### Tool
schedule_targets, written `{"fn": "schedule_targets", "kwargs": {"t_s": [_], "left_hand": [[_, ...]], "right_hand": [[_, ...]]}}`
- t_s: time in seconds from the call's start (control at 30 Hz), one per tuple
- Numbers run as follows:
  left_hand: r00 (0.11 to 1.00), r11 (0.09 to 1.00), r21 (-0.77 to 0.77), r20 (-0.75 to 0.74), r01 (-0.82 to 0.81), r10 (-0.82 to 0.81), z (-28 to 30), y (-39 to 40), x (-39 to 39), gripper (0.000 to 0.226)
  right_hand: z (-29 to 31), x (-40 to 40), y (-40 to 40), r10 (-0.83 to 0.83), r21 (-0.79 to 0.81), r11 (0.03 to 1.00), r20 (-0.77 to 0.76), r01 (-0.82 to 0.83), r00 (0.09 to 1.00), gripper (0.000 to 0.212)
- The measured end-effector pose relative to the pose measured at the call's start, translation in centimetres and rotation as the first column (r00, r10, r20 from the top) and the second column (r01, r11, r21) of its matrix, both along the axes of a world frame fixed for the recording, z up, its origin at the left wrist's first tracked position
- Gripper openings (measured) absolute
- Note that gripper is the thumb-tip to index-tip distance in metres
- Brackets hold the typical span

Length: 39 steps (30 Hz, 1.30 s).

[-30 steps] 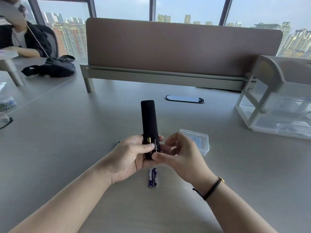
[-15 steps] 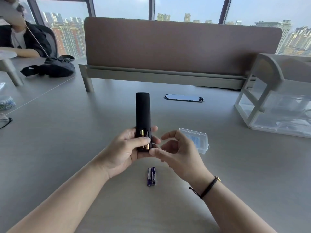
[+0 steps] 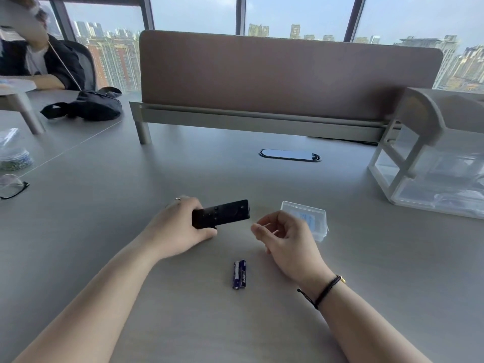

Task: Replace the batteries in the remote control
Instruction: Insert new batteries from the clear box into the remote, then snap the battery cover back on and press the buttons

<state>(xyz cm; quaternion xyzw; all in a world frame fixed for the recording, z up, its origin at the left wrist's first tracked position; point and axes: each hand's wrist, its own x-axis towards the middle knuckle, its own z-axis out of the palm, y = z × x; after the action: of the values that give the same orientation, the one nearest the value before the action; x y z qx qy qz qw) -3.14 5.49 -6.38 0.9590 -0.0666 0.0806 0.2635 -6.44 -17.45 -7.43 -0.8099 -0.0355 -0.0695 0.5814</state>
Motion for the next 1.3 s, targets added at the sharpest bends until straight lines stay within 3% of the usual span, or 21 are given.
{"fn": "schedule_targets", "kwargs": {"t_s": [0.23, 0.37, 0.5, 0.57, 0.63, 0.7, 0.77, 0.9, 1.03, 1.13, 1.2, 1.27, 1.3], "left_hand": [[0.997, 1.0, -0.008, -0.071, -0.024, 0.023, 0.4, 0.7, 0.2, 0.031], [0.999, 0.998, -0.057, 0.023, -0.039, 0.04, 0.0, -0.1, 0.1, 0.032], [0.991, 0.966, -0.254, 0.134, 0.044, -0.01, 0.1, -1.8, -0.6, 0.024], [0.977, 0.886, -0.426, 0.177, 0.182, -0.115, 0.3, -3.1, -1.4, 0.03], [0.958, 0.746, -0.601, 0.194, 0.287, -0.212, 0.6, -4.3, -2.3, 0.034], [0.94, 0.587, -0.746, 0.161, 0.315, -0.301, 0.7, -5.1, -2.8, 0.037], [0.918, 0.485, -0.818, 0.125, 0.31, -0.375, 0.6, -5.3, -3.0, 0.041], [0.892, 0.439, -0.848, 0.083, 0.297, -0.445, 0.5, -5.0, -2.9, 0.036], [0.917, 0.395, -0.893, 0.046, 0.216, -0.397, 0.7, -4.9, -2.8, 0.035], [0.95, 0.297, -0.953, -0.033, 0.064, -0.311, 1.1, -4.9, -2.5, 0.034], [0.953, 0.203, -0.978, -0.107, -0.05, -0.284, 1.2, -5.0, -2.4, 0.022], [0.95, 0.15, -0.984, -0.136, -0.097, -0.282, 1.0, -5.0, -2.2, 0.032], [0.95, 0.167, -0.982, -0.135, -0.09, -0.283, 0.9, -5.0, -2.2, 0.037]], "right_hand": [[-0.2, 0.1, 0.1, 0.031, -0.066, 0.997, -0.013, -0.032, 0.999, 0.01], [-0.6, 0.2, 0.0, 0.033, -0.08, 0.996, -0.017, -0.034, 0.999, 0.011], [-0.4, 0.0, 0.2, 0.048, -0.072, 0.996, -0.036, -0.05, 0.998, 0.014], [0.0, -0.2, 0.3, 0.075, -0.027, 0.997, -0.053, -0.076, 0.996, 0.014], [0.3, -0.3, 0.4, 0.123, 0.041, 0.992, -0.071, -0.12, 0.99, 0.017], [0.8, -0.4, 0.4, 0.186, 0.15, 0.974, -0.087, -0.171, 0.979, 0.023], [1.2, -0.6, 0.4, 0.227, 0.269, 0.944, -0.1, -0.193, 0.969, 0.019], [1.2, -0.6, 0.1, 0.263, 0.403, 0.898, -0.17, -0.177, 0.95, 0.013], [1.3, -0.2, -0.4, 0.244, 0.562, 0.824, -0.232, -0.075, 0.942, 0.007], [1.6, -0.1, -0.6, 0.273, 0.672, 0.738, -0.219, -0.058, 0.937, 0.02], [1.7, -0.2, -0.6, 0.291, 0.711, 0.701, -0.214, -0.056, 0.933, 0.024], [1.9, -0.3, -0.5, 0.308, 0.724, 0.688, -0.218, -0.058, 0.926, 0.024], [1.9, -0.4, -0.5, 0.317, 0.729, 0.682, -0.222, -0.06, 0.922, 0.022]]}}
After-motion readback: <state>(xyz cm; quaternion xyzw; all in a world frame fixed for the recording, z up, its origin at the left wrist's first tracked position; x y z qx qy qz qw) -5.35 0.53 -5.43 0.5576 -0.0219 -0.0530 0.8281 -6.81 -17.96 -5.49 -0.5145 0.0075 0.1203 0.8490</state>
